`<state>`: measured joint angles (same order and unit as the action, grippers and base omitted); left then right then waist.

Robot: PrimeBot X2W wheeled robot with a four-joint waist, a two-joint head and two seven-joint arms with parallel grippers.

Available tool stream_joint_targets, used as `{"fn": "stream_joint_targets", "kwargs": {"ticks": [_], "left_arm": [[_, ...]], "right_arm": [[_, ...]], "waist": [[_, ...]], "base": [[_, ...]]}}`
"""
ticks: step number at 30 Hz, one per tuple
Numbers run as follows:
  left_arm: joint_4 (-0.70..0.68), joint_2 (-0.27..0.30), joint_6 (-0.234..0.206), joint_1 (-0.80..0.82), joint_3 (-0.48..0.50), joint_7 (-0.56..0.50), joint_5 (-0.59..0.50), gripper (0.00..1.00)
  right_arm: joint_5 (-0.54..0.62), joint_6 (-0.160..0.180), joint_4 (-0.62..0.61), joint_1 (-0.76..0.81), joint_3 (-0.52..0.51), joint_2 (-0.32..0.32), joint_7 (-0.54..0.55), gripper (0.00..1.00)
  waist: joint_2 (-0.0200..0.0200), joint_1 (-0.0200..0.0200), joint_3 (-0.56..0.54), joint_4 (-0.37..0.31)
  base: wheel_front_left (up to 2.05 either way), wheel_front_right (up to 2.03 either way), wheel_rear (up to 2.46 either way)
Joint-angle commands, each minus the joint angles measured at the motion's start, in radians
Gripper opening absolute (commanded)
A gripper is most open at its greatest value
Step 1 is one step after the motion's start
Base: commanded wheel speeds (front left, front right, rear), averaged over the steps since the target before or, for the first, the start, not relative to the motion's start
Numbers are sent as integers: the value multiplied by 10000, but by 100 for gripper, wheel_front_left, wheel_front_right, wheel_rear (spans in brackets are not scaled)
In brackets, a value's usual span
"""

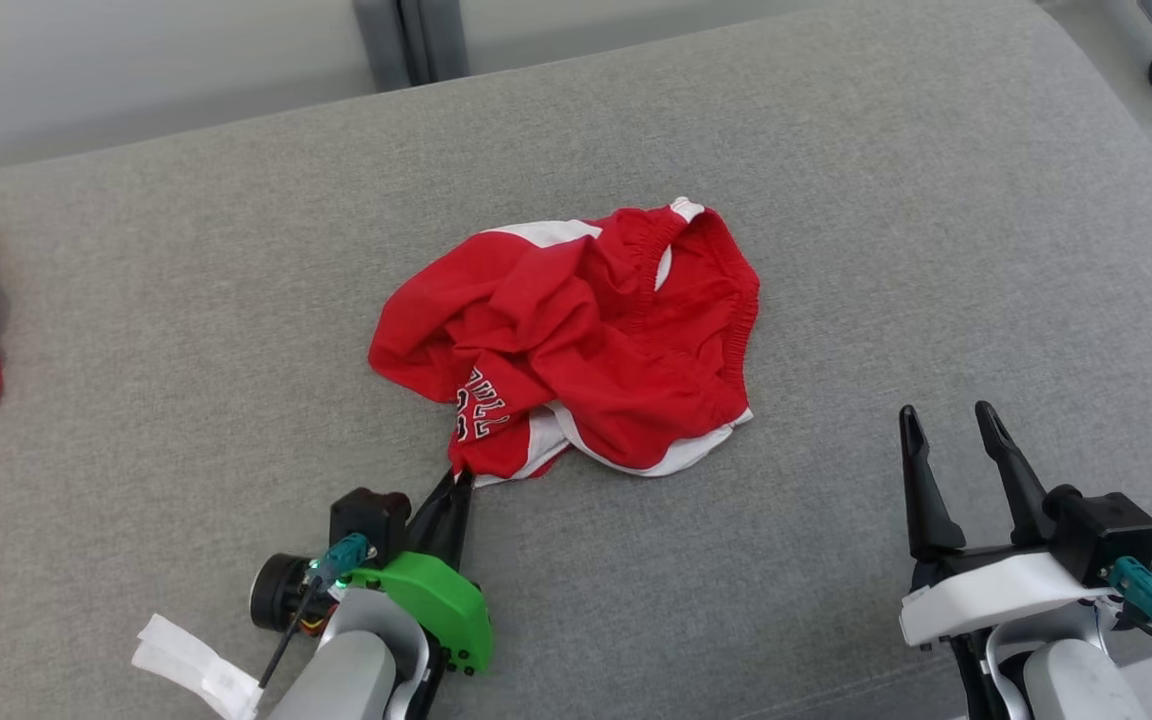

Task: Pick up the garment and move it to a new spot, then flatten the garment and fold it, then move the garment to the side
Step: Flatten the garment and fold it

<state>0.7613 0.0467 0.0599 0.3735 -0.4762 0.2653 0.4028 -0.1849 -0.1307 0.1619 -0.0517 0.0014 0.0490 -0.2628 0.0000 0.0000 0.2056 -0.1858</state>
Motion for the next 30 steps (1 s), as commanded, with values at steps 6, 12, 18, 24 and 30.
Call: {"fn": "stream_joint_targets", "kwargs": {"ticks": [6, 12, 18, 24, 30], "left_arm": [[-1226, 488, -312, -701, 730, -12, -289, 0], [-1780, 838, -506, -1247, 1325, -12, -308, 0], [-1353, 943, -499, -1422, 1778, -12, -142, 0], [-873, 829, -371, -1302, 2035, -12, -135, 15], [-1621, 680, -517, -1349, 2760, -12, -354, 100]], "right_arm": [[93, -1, 76, 71, -171, 26, -31, 100], [149, -1, 192, 163, -234, 26, -31, 100], [238, -1, 343, 143, -233, 26, -31, 100], [334, -1, 473, 84, -311, 26, -31, 100], [394, -1, 464, 137, -440, 26, -31, 100]], "waist": [[0, 0, -507, 949], [0, 0, -743, 1392], [0, 0, -777, 1483], [0, 0, -766, 1384], [0, 0, -854, 1351]], "base": [[0, 0, 0], [0, 0, 0], [0, 0, 0], [0, 0, 0], [0, 0, 0]]}}
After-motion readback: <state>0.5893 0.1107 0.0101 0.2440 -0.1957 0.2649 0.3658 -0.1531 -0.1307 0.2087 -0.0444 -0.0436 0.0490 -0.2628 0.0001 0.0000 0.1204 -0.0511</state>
